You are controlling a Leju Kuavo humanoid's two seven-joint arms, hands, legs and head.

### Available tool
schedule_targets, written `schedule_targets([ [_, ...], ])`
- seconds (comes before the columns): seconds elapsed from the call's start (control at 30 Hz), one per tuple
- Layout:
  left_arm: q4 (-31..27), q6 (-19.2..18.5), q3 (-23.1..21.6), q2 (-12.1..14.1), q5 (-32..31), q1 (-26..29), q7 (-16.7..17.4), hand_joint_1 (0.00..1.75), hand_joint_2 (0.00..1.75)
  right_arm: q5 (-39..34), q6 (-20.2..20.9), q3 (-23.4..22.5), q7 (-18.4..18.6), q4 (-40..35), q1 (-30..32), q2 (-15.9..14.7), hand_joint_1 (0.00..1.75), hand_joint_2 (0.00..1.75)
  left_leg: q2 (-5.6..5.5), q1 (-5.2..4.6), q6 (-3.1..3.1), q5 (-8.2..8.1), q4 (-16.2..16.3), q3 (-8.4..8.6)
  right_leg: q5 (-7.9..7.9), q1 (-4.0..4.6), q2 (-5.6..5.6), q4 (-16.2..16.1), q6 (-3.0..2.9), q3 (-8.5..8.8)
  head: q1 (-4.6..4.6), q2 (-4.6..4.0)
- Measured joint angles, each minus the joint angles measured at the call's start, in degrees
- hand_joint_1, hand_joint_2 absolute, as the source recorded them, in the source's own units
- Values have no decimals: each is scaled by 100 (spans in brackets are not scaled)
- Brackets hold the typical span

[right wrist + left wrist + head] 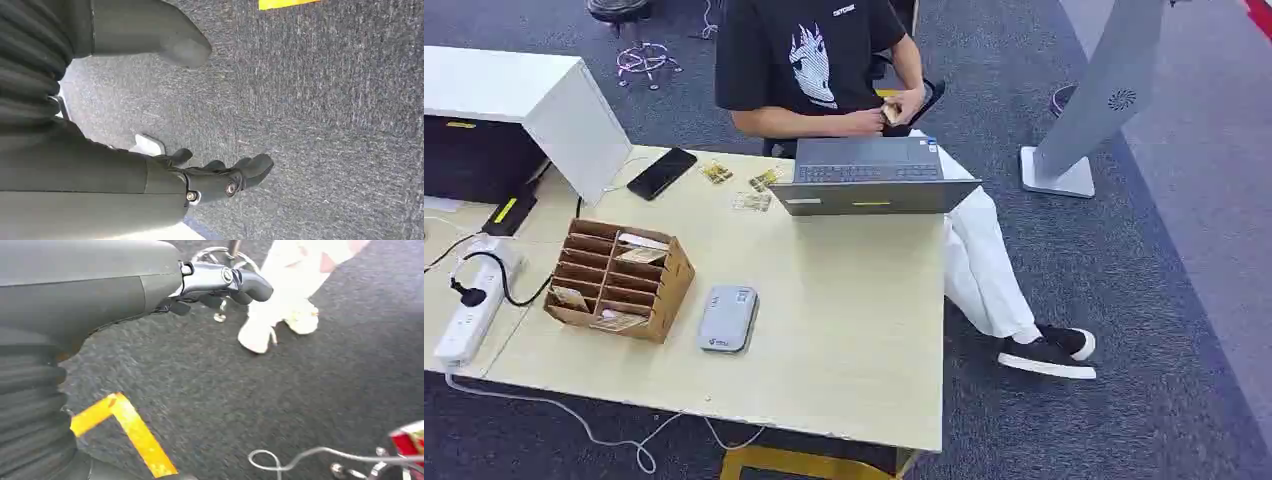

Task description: Pass the card to the sensor for recognition and then transmit it.

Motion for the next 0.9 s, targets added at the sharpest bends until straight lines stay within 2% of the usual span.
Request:
schedule_targets([
  [0.03,-389,105,-638,-28,537,134,-13,0,175,11,0,-48,-20,4,0,24,0,175,0,0,0,0,0,0,0,-1,0,0,0,2,2,0],
  [0.07,-594,140,-1039,-37,810,220,-13,0,175,26,0,-79,-26,7,0,39,0,175,0,-1,0,0,0,-1,0,-2,0,0,1,3,0,0],
  [0.1,-878,144,-1377,-72,976,331,-15,0,175,42,-37,-103,-24,9,2,72,0,175,0,-2,0,0,1,0,0,-2,1,0,1,3,2,0],
  [0.13,-1030,146,-1507,-81,1002,365,-15,0,175,46,-46,-118,-20,9,3,87,0,175,0,-2,0,0,1,0,0,-2,0,0,1,3,2,0],
  [0.4,-2004,153,-2144,-122,1018,553,-15,0,175,57,-50,-190,-48,9,11,129,0,175,-1,0,0,0,0,0,0,0,0,0,0,3,-2,0],
  [0.9,-3064,153,-2887,-92,1099,755,-15,0,175,133,-50,-236,-87,9,23,155,0,175,0,-1,0,0,0,-1,0,-1,0,0,0,4,-2,0],
])
